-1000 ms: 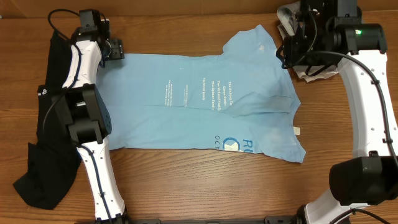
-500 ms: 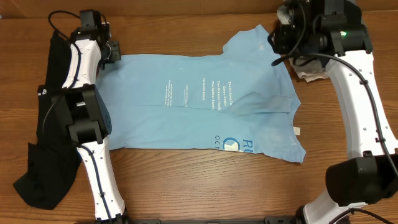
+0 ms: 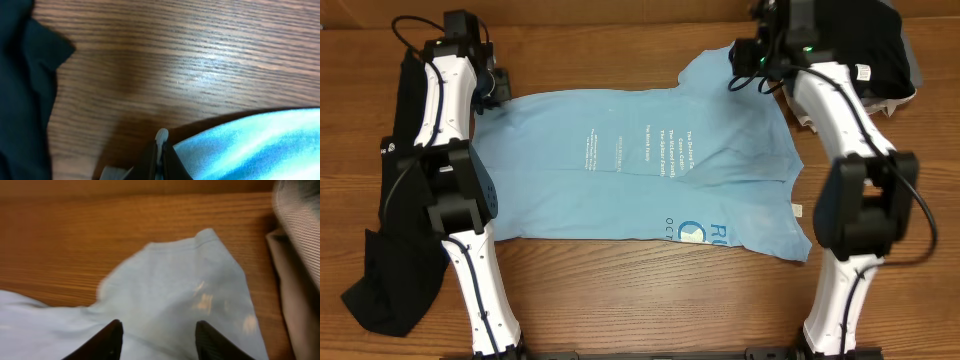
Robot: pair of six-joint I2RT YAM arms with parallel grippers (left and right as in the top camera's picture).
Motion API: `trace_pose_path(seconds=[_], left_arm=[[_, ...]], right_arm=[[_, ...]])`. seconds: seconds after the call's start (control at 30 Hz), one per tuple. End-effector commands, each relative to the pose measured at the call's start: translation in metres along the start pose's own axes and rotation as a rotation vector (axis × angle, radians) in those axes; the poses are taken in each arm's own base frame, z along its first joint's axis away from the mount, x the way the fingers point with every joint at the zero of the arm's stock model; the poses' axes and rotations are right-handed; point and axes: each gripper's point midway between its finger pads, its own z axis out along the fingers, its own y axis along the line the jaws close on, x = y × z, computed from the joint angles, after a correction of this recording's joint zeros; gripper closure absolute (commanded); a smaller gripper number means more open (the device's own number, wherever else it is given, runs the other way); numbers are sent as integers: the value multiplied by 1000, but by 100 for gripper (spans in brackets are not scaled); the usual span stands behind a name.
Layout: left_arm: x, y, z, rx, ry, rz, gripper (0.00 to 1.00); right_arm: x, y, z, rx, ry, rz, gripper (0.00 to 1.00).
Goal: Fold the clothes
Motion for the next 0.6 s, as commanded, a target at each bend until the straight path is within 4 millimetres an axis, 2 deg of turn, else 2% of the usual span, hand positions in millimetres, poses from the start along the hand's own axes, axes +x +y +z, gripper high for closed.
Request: trace_pose_path(seconds=[0.0, 0.1, 0.23, 0.4, 0.57], left_arm=[[-14, 3, -30, -7, -55, -17, 96], [-11, 3, -29, -8, -43, -16, 96], [-10, 3, -29, -9, -40, -16, 96], [-10, 6, -29, -25, -40, -16, 96], [-8, 10, -29, -43, -31, -17, 96]], right_arm=[[-6, -12, 23, 46, -34, -25, 42], [2, -22, 49, 65, -44, -33, 35], [3, -35, 70, 91, -82, -31, 32], [1, -52, 83, 103, -123, -20, 32], [2, -80, 95, 135, -158, 5, 31]])
